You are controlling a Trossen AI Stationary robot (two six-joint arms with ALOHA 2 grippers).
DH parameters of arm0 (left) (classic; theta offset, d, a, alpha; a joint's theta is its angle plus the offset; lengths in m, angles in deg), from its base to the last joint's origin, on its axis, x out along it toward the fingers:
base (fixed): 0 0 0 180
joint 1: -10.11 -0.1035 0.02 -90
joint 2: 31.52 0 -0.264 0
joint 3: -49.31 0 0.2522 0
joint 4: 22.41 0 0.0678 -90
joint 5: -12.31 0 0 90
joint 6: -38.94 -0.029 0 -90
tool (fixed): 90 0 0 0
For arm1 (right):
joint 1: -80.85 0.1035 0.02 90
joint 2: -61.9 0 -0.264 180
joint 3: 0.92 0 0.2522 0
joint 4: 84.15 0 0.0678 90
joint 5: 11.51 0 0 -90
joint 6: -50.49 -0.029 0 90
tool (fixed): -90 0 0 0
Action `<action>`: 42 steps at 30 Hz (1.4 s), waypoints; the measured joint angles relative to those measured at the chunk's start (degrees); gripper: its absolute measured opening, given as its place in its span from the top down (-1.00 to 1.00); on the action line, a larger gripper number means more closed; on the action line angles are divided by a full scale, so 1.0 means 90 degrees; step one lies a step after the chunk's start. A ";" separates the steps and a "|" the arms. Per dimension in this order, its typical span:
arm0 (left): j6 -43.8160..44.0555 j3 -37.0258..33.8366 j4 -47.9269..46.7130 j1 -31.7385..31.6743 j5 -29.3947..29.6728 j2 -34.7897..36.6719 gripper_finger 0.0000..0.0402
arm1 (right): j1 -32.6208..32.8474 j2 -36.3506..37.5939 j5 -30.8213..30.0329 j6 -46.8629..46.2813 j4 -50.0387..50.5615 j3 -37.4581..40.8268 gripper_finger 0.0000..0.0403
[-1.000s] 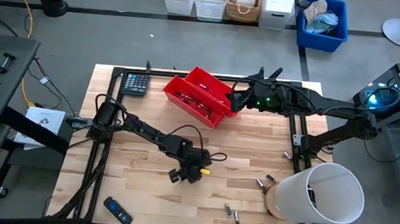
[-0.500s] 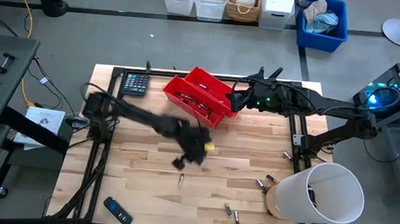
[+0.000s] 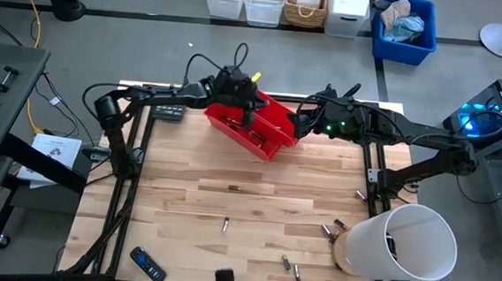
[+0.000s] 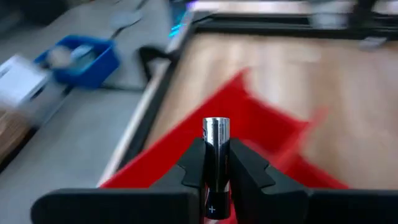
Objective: Sort batteries
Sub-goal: Put the silver battery into the top red bin
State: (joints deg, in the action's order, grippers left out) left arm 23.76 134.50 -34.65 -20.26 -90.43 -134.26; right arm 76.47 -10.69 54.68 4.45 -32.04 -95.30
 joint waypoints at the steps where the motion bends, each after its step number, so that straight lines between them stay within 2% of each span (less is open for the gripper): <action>1: 0.0137 0.0056 -0.0011 -0.0046 0.0226 -0.0105 0.84 | 0.0000 -0.0001 -0.0001 -0.0004 0.0000 0.0000 -0.01; 3: 0.0184 0.0108 -0.0021 -0.0069 0.0674 -0.0300 0.73 | -0.0006 0.0002 -0.0010 -0.0027 -0.0001 0.0000 -0.01; 5: -0.0107 0.0106 -0.0006 -0.0001 0.0968 -0.0405 0.54 | -0.0007 -0.0001 -0.0009 -0.0027 0.0000 0.0000 -0.01; 9: -0.0283 0.0123 0.0081 0.0209 0.1150 -0.0283 0.13 | -0.0007 -0.0001 -0.0009 -0.0024 -0.0001 0.0000 -0.01; 12: -0.0191 0.0121 -0.0689 0.0397 0.1150 0.0096 -0.10 | -0.0010 -0.0001 -0.0010 -0.0008 0.0000 0.0000 -0.01; 14: 0.0144 0.0121 -0.1332 0.0539 0.0885 0.0491 -0.18 | -0.0010 -0.0001 -0.0010 0.0041 0.0000 0.0000 -0.01; 18: 0.0669 -0.0185 -0.2447 0.0935 -0.0424 0.1491 -0.21 | -0.0010 -0.0001 -0.0014 0.0155 0.0031 0.0000 -0.01; 20: 0.0770 -0.0666 -0.2675 0.1353 -0.0725 0.2075 -0.19 | -0.0010 -0.0001 -0.0014 0.0172 0.0058 0.0000 -0.01; 22: 0.0725 -0.1282 -0.2802 0.1954 -0.0683 0.2721 -0.15 | -0.0010 -0.0001 -0.0012 0.0241 0.0086 0.0000 -0.01; 24: 0.0461 -0.1959 -0.2832 0.2742 -0.0306 0.3313 -0.11 | -0.0010 -0.0001 -0.0012 0.0289 0.0098 0.0000 -0.01; 27: -0.0605 -0.2848 -0.2717 0.4154 0.0256 0.3716 -0.07 | -0.0010 -0.0001 -0.0010 0.0335 0.0117 0.0000 -0.01; 30: -0.1709 -0.3187 -0.2485 0.5254 0.1096 0.3481 -0.05 | -0.0010 -0.0001 -0.0010 0.0317 0.0124 0.0000 -0.01; 32: -0.1877 -0.3111 -0.2321 0.5526 0.1530 0.2939 -0.05 | -0.0010 -0.0001 -0.0009 0.0282 0.0119 0.0000 -0.01; 38: -0.2968 -0.2212 -0.2292 0.5690 0.1540 0.1251 -0.05 | -0.0010 -0.0001 -0.0007 0.0121 0.0095 0.0000 -0.01; 42: -0.3467 -0.1532 -0.2370 0.5690 0.1292 0.0467 -0.05 | -0.0010 -0.0001 -0.0007 -0.0024 0.0097 0.0000 -0.01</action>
State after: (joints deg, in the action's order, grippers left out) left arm -7.45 120.71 -55.98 30.95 -78.80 -130.05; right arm 76.38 -10.70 54.61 4.23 -31.17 -95.30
